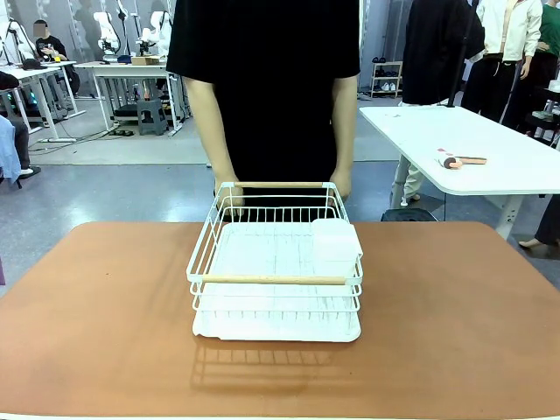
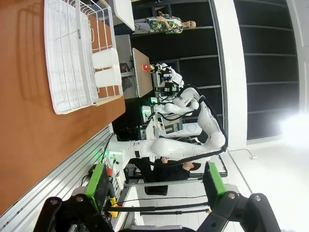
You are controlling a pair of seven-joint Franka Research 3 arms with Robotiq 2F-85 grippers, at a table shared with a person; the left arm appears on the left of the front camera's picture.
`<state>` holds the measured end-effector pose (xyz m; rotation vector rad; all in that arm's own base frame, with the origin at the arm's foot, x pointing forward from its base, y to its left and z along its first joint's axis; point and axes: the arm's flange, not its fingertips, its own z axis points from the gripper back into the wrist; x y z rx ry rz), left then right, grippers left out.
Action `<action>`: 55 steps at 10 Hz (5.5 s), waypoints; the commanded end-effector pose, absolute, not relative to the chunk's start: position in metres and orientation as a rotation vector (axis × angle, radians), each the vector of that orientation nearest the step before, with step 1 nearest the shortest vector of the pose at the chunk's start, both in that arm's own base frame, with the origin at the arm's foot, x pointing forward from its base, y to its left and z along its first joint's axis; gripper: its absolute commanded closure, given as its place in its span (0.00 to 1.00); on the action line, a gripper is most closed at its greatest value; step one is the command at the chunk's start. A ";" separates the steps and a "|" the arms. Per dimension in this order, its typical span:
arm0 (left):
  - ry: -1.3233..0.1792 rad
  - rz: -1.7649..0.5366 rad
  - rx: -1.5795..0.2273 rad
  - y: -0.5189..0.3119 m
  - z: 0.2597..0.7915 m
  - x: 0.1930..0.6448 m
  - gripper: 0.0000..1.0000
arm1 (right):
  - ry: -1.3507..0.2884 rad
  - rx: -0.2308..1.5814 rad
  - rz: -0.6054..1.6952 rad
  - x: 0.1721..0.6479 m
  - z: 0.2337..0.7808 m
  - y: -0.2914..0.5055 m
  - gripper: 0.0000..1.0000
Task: Clean the table.
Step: Pick up the Lint Roller when the human hands it over.
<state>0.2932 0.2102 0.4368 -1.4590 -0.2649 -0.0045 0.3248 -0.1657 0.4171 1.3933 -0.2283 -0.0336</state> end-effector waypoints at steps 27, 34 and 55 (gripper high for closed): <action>-0.273 -0.006 -1.458 0.212 0.439 0.292 0.00 | -0.231 1.394 -0.032 0.324 0.419 -0.166 0.00; -0.273 -0.006 -1.458 0.212 0.439 0.292 0.00 | -0.231 1.394 -0.032 0.324 0.419 -0.166 0.00; -0.273 -0.006 -1.458 0.212 0.439 0.292 0.00 | -0.231 1.394 -0.032 0.324 0.419 -0.166 0.00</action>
